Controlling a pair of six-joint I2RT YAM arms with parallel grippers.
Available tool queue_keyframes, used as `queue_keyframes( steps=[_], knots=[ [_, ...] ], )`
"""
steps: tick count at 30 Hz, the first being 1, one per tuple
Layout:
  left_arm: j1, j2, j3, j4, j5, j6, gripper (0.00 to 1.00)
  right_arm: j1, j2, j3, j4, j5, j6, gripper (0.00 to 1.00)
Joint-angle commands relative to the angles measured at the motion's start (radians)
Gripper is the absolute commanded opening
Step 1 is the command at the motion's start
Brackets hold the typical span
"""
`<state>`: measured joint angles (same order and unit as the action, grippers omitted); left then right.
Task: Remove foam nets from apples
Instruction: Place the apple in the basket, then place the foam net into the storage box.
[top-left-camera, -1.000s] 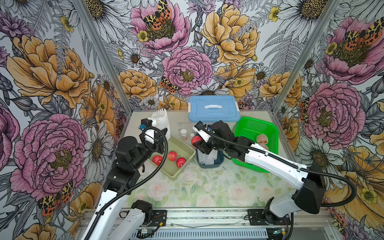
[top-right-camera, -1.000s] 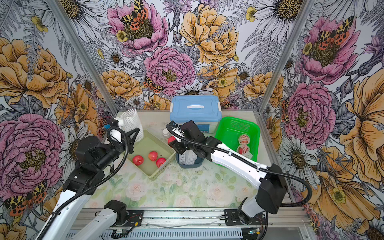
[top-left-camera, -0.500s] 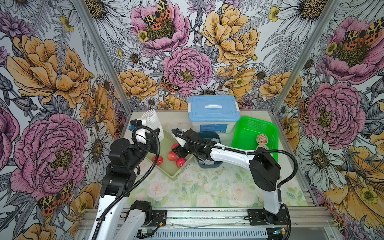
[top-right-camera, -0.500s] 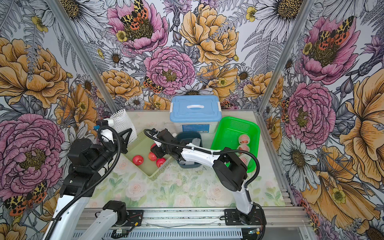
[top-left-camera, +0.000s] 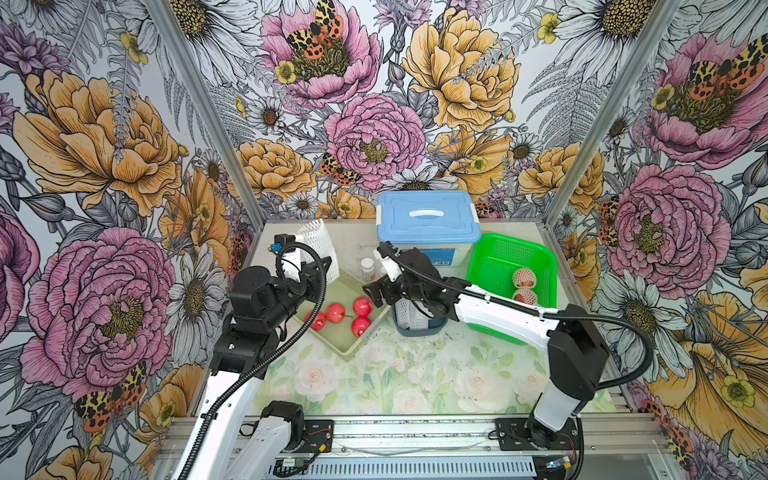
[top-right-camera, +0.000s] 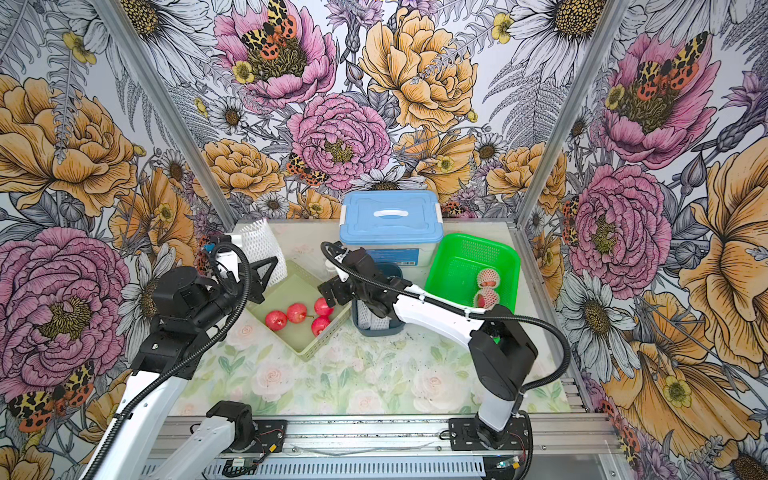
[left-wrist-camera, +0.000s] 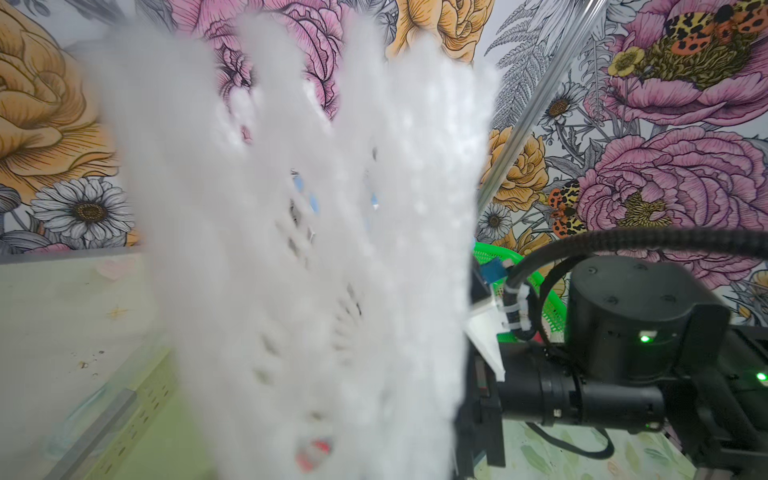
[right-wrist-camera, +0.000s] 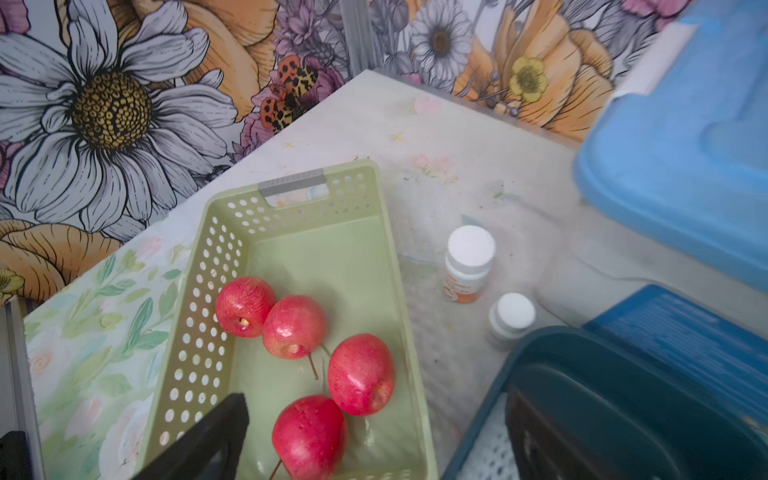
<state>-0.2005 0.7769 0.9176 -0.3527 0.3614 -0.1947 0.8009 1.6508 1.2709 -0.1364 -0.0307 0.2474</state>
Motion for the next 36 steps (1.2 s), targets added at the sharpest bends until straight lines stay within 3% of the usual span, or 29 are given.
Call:
queue_keyframes(
  steps=[1, 6, 13, 17, 18, 20, 24, 30, 36],
  knots=[
    [-0.104, 0.054, -0.032, 0.061, -0.002, -0.051, 0.0, -0.091, -0.147, -0.098, 0.008, 0.012, 0.047, 1.0],
    [-0.319, 0.169, -0.059, 0.133, -0.143, -0.118, 0.0, -0.241, -0.332, -0.243, -0.043, 0.026, 0.081, 1.0],
    [-0.455, 0.462, -0.014, 0.241, -0.141, -0.288, 0.0, -0.482, -0.443, -0.315, -0.191, 0.046, 0.146, 1.0],
    [-0.519, 0.623, 0.075, 0.241, -0.139, -0.293, 0.0, -0.579, -0.466, -0.333, -0.229, -0.06, 0.163, 1.0],
    [-0.527, 0.655, 0.096, 0.236, -0.129, -0.295, 0.0, -0.583, -0.47, -0.335, -0.229, -0.105, 0.157, 1.0],
    [-0.533, 0.713, 0.121, 0.237, -0.108, -0.298, 0.31, -0.581, -0.462, -0.333, -0.226, -0.222, 0.144, 1.0],
    [-0.529, 0.774, 0.128, 0.253, -0.07, -0.292, 0.48, -0.575, -0.419, -0.344, -0.189, -0.38, 0.158, 1.0],
    [-0.515, 0.8, 0.103, 0.324, 0.002, -0.284, 0.5, -0.545, -0.339, -0.378, 0.056, -0.608, 0.286, 0.94],
    [-0.507, 0.799, 0.1, 0.32, 0.005, -0.279, 0.5, -0.481, -0.231, -0.388, 0.17, -0.625, 0.349, 0.84]
  ],
)
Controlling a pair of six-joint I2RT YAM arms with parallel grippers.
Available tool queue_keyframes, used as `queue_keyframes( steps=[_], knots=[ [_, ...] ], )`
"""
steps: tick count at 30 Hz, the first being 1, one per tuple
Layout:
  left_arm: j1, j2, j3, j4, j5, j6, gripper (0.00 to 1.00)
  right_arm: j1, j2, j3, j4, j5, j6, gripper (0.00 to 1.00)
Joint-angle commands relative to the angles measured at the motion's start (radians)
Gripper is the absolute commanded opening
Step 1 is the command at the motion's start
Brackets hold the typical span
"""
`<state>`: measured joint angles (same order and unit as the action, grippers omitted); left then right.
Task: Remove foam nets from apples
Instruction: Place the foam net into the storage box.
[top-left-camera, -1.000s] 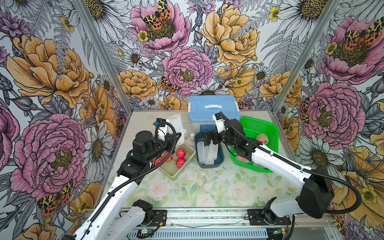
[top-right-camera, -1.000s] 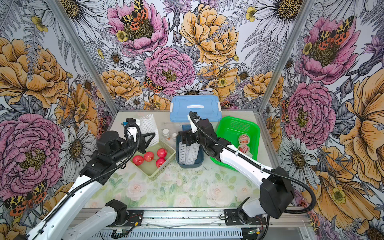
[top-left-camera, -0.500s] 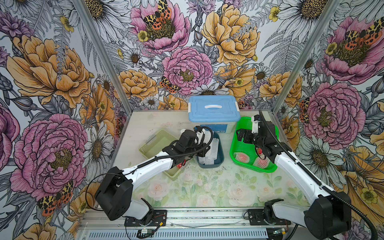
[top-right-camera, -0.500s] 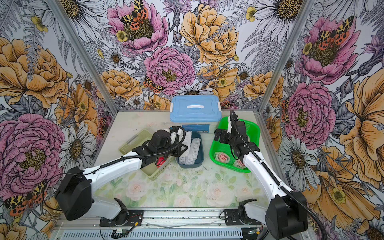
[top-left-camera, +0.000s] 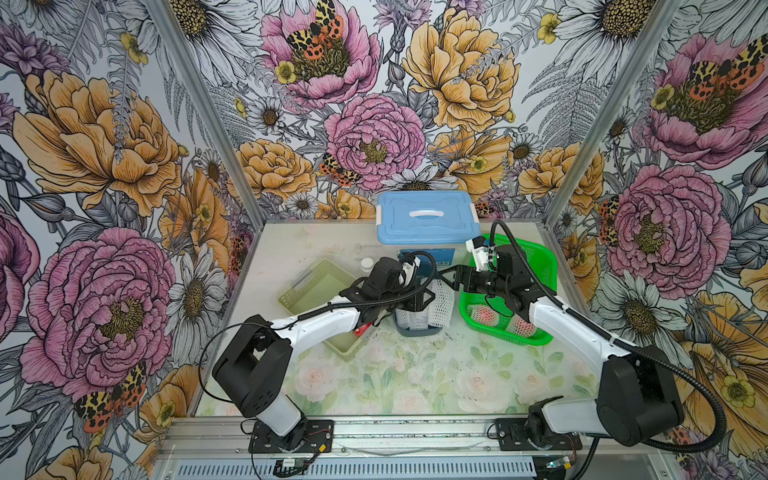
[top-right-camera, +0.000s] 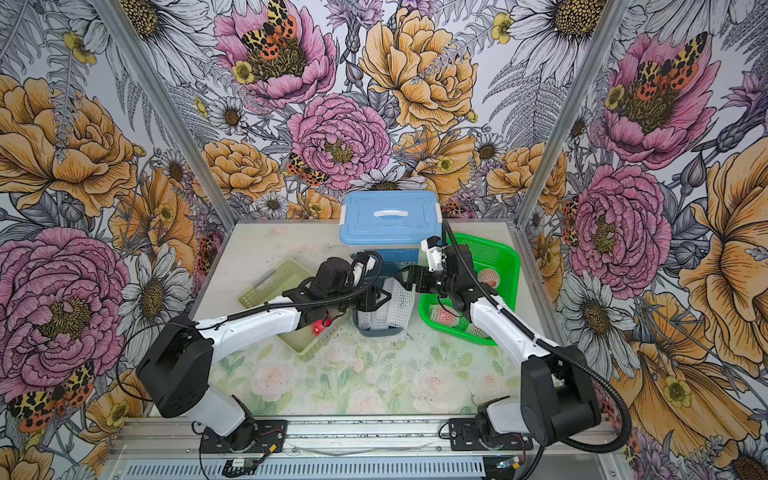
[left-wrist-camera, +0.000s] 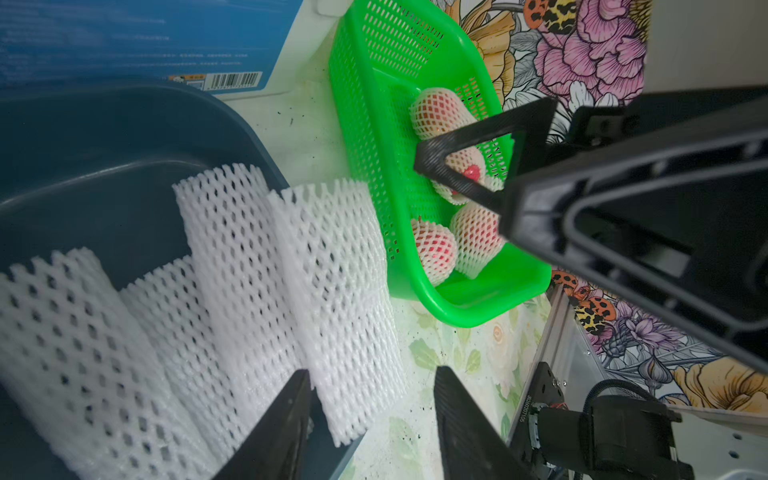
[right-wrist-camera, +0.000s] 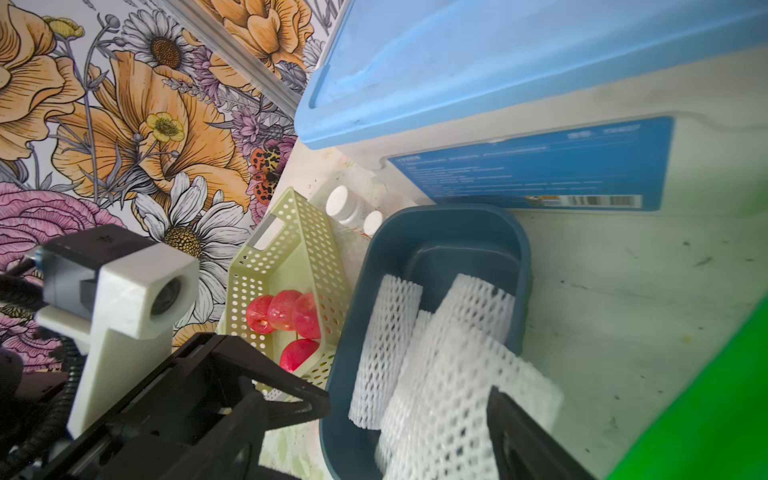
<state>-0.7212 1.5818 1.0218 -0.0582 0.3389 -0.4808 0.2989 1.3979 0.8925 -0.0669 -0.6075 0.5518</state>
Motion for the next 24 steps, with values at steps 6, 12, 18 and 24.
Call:
queue_keyframes(
  steps=[6, 12, 18, 24],
  knots=[
    [0.056, -0.086, -0.042, 0.015, 0.006, 0.017, 0.54, -0.014, -0.022, -0.013, 0.051, 0.011, 0.024, 0.85],
    [0.115, -0.178, -0.064, -0.029, 0.022, 0.066, 0.75, -0.052, -0.039, 0.036, -0.071, 0.041, -0.023, 0.89],
    [0.123, -0.28, -0.078, -0.066, 0.031, 0.112, 0.99, -0.173, -0.068, 0.042, -0.187, 0.212, -0.046, 0.93],
    [0.169, -0.342, -0.076, -0.136, 0.048, 0.098, 0.99, -0.377, -0.058, 0.116, -0.335, 0.354, -0.125, 0.95]
  ],
)
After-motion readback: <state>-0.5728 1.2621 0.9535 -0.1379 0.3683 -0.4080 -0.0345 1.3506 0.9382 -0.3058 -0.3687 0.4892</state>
